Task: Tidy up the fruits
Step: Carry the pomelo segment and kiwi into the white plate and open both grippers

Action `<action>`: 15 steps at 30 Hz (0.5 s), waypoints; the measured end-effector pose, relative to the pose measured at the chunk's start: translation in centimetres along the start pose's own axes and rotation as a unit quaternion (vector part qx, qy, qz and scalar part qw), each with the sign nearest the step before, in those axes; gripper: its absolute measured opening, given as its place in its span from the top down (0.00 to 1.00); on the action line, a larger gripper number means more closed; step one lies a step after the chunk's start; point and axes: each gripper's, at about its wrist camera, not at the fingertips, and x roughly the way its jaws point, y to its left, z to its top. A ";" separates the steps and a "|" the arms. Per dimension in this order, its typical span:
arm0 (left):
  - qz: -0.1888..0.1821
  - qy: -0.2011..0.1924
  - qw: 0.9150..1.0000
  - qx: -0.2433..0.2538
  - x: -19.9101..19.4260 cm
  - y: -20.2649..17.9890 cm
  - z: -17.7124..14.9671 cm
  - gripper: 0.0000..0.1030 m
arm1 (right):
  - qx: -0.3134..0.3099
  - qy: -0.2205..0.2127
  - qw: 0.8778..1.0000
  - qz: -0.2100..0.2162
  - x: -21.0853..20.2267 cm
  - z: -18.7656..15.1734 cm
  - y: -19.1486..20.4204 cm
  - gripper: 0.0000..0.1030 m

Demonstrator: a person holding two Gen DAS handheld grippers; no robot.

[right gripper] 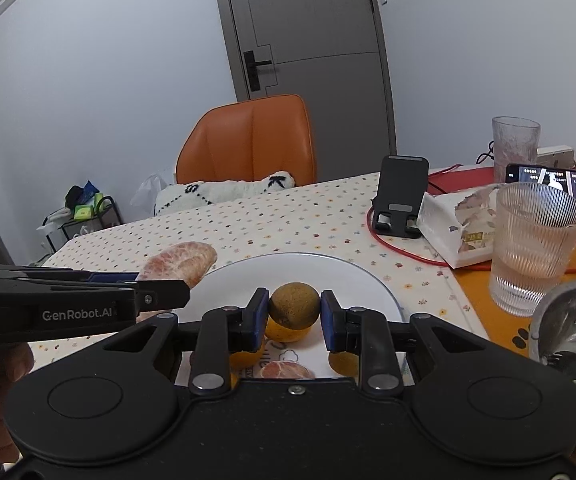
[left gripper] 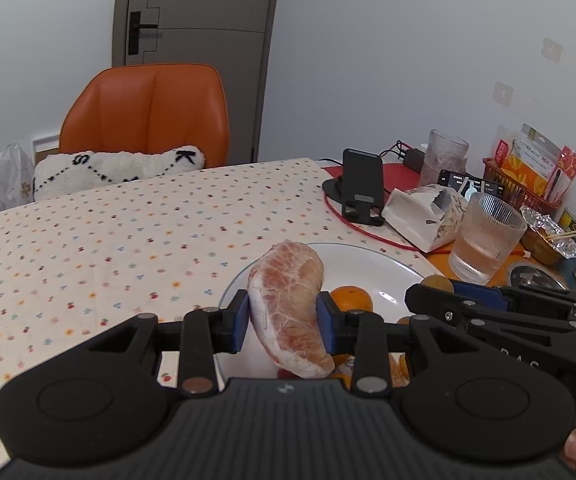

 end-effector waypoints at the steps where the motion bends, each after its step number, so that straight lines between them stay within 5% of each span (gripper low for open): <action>1: -0.001 0.001 1.000 -0.002 0.2 0.0 0.0 0.67 | 0.000 0.000 1.000 0.000 0.0 0.0 -0.1 0.75; 15: -0.001 -0.007 1.000 -0.021 2.3 0.0 0.5 0.66 | 0.018 0.000 1.000 0.004 0.6 -0.7 -0.7 0.64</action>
